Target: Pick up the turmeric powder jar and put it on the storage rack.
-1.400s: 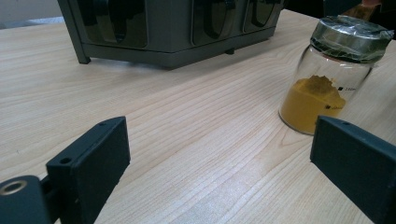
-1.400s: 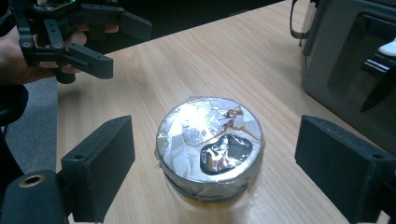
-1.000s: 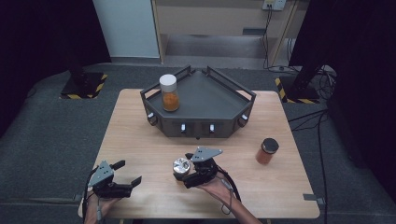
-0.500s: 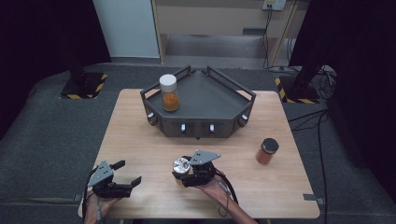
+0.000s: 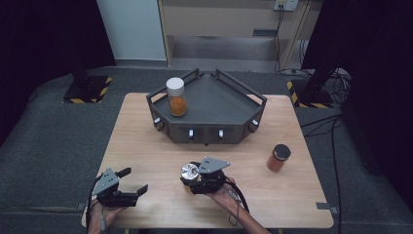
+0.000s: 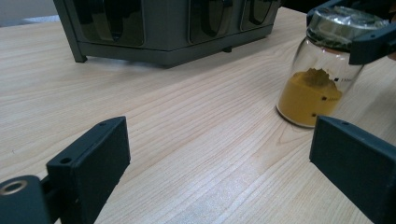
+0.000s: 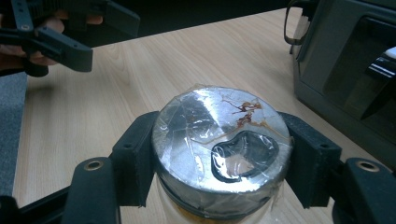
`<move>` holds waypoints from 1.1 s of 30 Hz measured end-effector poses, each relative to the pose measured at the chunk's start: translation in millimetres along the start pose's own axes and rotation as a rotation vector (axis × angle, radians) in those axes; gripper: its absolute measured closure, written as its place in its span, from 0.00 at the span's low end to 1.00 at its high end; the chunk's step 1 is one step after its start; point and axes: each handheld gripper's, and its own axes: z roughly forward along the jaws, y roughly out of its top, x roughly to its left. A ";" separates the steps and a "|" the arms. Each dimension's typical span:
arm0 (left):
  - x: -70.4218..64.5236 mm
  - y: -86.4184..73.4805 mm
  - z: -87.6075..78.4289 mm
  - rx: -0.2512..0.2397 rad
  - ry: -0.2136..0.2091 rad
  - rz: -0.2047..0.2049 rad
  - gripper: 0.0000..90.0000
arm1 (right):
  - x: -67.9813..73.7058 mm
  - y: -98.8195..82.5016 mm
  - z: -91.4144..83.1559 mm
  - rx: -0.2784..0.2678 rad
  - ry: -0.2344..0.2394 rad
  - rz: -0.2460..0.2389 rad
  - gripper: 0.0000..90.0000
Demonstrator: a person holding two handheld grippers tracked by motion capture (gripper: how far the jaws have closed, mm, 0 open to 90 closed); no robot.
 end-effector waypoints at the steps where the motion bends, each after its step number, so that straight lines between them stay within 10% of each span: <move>1: -0.2 0.4 0.0 0.003 -0.001 0.002 0.05 | -0.7 1.4 -0.8 -0.002 -0.003 0.000 0.38; 33: -0.1 1.3 1.4 0.010 -0.009 0.012 0.05 | -37.1 76.1 -44.0 -0.041 -0.094 0.021 0.38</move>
